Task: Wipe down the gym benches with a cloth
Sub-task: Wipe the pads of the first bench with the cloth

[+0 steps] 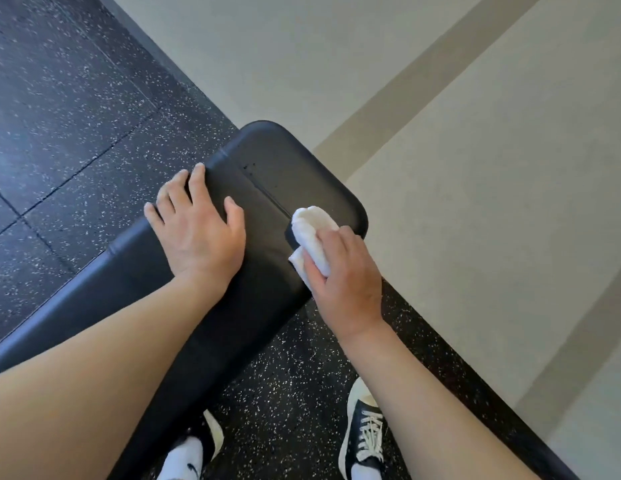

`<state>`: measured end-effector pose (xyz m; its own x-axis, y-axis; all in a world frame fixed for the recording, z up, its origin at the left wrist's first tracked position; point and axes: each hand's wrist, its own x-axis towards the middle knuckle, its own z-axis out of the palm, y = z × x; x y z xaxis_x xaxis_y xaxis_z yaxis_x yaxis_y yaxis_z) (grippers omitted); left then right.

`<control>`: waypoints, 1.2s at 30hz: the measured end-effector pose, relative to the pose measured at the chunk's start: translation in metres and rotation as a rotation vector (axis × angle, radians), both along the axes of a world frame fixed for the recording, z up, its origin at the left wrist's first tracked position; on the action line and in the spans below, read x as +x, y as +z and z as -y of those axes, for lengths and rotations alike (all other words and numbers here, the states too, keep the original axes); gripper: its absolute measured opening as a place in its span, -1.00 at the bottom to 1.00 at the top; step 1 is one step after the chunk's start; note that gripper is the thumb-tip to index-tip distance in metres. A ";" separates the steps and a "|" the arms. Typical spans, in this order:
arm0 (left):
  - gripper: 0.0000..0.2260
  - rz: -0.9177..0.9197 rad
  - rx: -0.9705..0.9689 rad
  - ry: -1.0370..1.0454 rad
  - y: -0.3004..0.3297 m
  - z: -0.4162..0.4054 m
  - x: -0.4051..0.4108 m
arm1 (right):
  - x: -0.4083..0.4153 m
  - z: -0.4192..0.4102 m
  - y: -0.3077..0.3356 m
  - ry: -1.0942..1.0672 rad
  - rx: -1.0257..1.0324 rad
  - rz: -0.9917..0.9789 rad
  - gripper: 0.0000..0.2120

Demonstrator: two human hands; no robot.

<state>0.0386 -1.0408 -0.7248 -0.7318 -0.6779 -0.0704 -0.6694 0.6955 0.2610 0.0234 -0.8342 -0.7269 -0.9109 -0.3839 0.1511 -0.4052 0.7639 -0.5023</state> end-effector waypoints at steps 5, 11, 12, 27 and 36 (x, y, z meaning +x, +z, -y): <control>-0.41 -0.021 -0.005 0.023 0.000 -0.003 -0.003 | -0.005 -0.008 -0.005 0.005 -0.073 -0.005 -0.78; -0.40 -0.032 -0.041 0.021 -0.003 -0.003 -0.005 | -0.058 -0.016 -0.006 -0.204 -0.086 0.015 -0.80; -0.40 -0.032 -0.051 0.019 -0.004 -0.003 -0.005 | -0.063 -0.006 -0.005 -0.198 -0.076 -0.001 -0.79; -0.38 -0.026 -0.090 0.002 -0.008 -0.003 -0.006 | -0.120 0.048 0.001 -0.101 -0.080 0.016 -0.79; -0.34 -0.005 -0.062 0.009 -0.005 -0.003 -0.006 | -0.055 0.053 0.006 0.226 -0.021 -0.093 -0.87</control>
